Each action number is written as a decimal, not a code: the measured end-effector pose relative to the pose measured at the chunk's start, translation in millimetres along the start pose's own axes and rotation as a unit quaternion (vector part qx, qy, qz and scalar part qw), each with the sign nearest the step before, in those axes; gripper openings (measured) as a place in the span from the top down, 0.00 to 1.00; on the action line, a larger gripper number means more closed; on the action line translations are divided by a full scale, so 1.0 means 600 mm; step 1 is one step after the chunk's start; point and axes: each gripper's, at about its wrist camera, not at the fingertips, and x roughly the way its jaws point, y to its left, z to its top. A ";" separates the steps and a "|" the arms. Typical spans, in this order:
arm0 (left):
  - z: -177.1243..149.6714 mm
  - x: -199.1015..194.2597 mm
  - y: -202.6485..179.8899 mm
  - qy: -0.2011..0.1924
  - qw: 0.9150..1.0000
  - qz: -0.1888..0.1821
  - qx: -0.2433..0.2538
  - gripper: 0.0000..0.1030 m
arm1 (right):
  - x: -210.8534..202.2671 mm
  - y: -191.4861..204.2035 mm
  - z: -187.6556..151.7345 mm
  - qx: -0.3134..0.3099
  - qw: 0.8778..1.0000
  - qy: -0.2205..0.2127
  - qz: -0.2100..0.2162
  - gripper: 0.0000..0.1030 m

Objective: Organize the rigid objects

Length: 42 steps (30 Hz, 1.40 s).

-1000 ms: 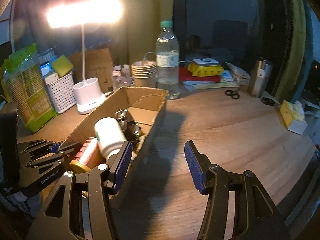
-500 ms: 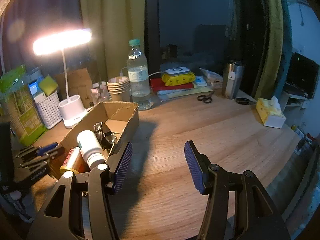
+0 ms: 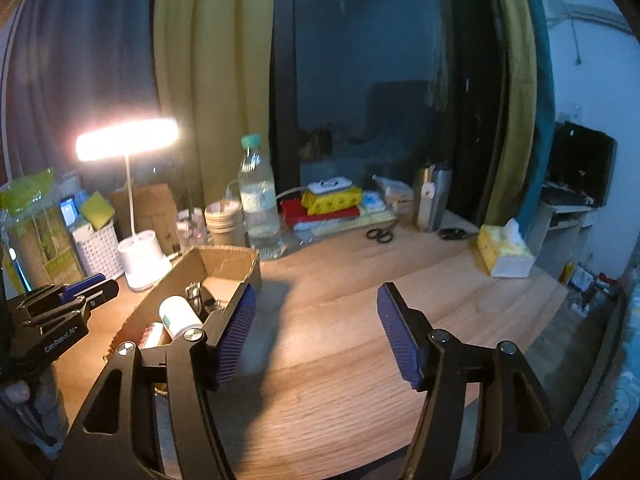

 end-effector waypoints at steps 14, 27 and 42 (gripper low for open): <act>0.067 -0.092 -0.052 -0.075 0.996 -0.036 0.014 0.10 | -0.082 -0.011 0.025 0.002 0.997 -0.065 -0.035 0.35; 0.092 -0.142 -0.064 -0.118 0.992 -0.028 0.018 0.08 | -0.111 -0.017 0.040 0.010 0.996 -0.089 -0.029 0.35; 0.092 -0.155 -0.064 -0.123 0.992 -0.029 0.019 0.07 | -0.107 -0.016 0.040 0.005 0.996 -0.083 -0.022 0.35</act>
